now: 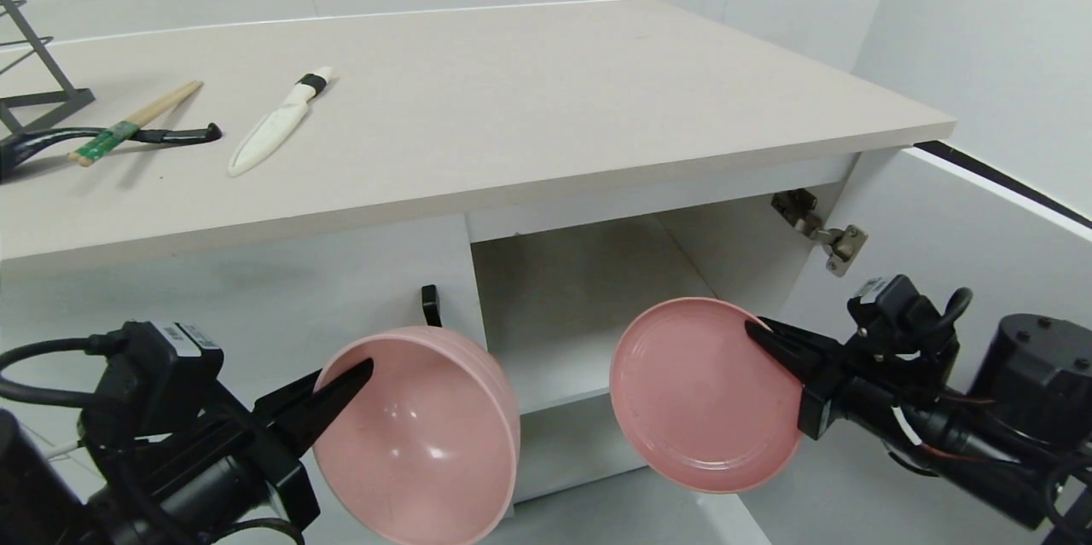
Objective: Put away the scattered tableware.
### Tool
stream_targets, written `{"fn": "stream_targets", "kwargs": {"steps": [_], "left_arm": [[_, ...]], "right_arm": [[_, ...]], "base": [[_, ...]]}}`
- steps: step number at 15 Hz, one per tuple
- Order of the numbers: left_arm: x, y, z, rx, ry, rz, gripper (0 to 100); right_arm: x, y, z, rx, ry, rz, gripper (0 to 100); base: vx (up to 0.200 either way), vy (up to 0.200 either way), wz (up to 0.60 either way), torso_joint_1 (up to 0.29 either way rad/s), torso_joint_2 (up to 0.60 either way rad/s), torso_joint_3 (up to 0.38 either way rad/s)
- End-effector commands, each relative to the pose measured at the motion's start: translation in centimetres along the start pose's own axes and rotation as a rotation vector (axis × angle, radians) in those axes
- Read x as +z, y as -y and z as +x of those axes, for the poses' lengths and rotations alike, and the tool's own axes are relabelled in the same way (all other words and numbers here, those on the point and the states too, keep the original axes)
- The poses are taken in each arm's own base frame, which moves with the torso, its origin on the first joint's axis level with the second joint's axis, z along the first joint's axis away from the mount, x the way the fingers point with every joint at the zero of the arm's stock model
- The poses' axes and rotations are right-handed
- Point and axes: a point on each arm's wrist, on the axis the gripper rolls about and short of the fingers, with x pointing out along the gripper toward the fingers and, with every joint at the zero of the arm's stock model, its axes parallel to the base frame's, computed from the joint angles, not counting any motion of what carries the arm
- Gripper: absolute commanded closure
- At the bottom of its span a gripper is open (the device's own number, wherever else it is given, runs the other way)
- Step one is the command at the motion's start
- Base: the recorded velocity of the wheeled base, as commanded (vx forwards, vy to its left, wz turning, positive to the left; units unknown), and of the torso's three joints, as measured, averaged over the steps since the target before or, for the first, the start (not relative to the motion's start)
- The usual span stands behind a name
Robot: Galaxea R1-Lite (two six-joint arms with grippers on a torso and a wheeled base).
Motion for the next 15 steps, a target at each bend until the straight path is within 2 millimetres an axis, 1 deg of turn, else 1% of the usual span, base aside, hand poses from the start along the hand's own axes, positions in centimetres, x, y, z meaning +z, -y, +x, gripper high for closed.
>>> {"fn": "stream_targets", "kwargs": {"steps": [1,2,3,4,7,9,12,13,15], "left_arm": [[0.0,0.0,0.0,0.0,0.002,0.001,100],[0.0,0.0,0.0,0.0,0.001,0.001,100],[0.0,0.0,0.0,0.0,-0.001,0.001,100],[0.0,0.0,-0.1,0.0,-0.004,0.002,100],[-0.1,0.0,-0.4,-0.004,-0.028,0.006,100],[-0.1,0.0,-0.7,-0.001,-0.03,0.07,100],[-0.1,0.0,-0.7,0.0,-0.033,0.075,100],[-0.2,-0.1,-0.6,0.002,-0.036,0.075,100],[-0.3,-0.1,-0.7,0.001,-0.048,0.075,100]], "right_arm": [[-0.4,-0.2,2.5,0.023,0.005,0.006,100],[-0.7,-0.2,3.9,0.031,0.006,0.008,100],[-1.0,-0.2,4.3,0.032,0.002,0.01,100],[-1.7,-0.2,5.3,0.036,-0.016,0.018,100],[-2.0,-0.2,5.8,0.037,-0.018,0.023,100],[-2.3,0.0,6.6,0.034,-0.021,0.037,100],[-2.2,0.1,7.5,0.033,-0.001,0.114,100],[-2.5,0.1,7.8,0.031,-0.008,0.139,100],[-3.9,0.3,8.2,0.025,-0.054,0.177,100]], "base": [[0.0,0.0,0.0,0.0,0.0,0.0],[0.0,0.0,0.0,0.0,0.0,0.0],[0.0,0.0,0.0,0.0,0.0,0.0],[0.0,0.0,0.0,0.0,0.0,0.0],[0.0,0.0,0.0,0.0,0.0,0.0],[0.0,0.0,0.0,0.0,0.0,0.0],[0.0,0.0,0.0,0.0,0.0,0.0],[0.0,0.0,0.0,0.0,0.0,0.0],[0.0,0.0,0.0,0.0,0.0,0.0]]}}
